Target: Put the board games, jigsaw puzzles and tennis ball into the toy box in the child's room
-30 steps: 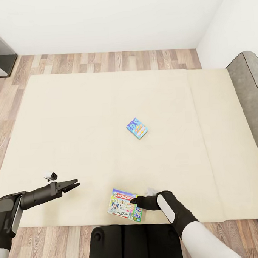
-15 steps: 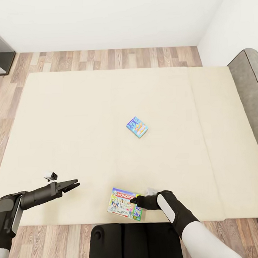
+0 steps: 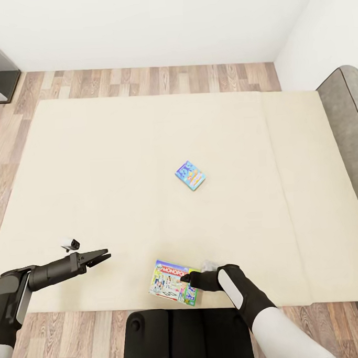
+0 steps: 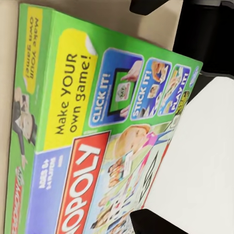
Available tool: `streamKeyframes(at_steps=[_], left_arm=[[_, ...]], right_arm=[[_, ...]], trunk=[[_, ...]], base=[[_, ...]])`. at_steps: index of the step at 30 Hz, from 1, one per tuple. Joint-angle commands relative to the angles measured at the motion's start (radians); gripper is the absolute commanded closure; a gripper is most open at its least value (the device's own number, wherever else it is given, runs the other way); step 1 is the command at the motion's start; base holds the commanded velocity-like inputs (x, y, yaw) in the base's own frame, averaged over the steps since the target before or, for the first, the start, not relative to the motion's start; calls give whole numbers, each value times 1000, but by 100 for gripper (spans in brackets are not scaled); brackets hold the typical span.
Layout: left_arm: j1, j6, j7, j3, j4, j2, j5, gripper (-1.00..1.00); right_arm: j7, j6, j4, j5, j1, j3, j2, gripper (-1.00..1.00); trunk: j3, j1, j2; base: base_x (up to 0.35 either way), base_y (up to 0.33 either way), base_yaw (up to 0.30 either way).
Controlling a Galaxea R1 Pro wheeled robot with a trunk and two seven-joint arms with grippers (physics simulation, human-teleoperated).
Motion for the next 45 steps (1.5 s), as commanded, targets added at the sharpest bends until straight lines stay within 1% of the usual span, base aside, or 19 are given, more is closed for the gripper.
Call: streamKeyframes(at_steps=[1, 4, 9, 13, 22, 27, 30, 45], left_arm=[[0, 11, -4, 0, 0, 0, -1, -100], [0, 11, -4, 0, 0, 0, -1, -100], [0, 10, -4, 1, 0, 0, -1, -100], [0, 11, -4, 1, 0, 0, -1, -100], [0, 11, -4, 4, 0, 2, 0, -100], [0, 11, -4, 3, 0, 1, 0, -100], [0, 11, -4, 0, 0, 1, 0, -100], [0, 10, -4, 4, 0, 2, 1, -100]], right_arm=[[4, 4, -1, 5, 0, 0, 0, -100], [7, 1, -1, 5, 0, 0, 0, -100], [9, -36, -1, 4, 0, 2, 0, -100], [10, -50, -2, 4, 0, 3, 0, -100], [10, -65, -4, 6, -1, 3, 1, -100], [10, -111, -5, 6, 0, 4, 0, -100], [10, -123, -5, 6, 0, 4, 0, -100], [10, -126, -3, 1, 0, 5, 0, -100]], trunk=[[-2, 1, -2], [-5, 1, -2], [-12, 1, -2], [-17, 1, -2], [-19, 1, -2], [-19, 1, -2], [-19, 1, -2], [-19, 1, -2]], base=[[0, 0, 0], [0, 0, 0], [0, 0, 0], [0, 0, 0], [0, 0, 0], [0, 0, 0], [0, 0, 0], [0, 0, 0]])
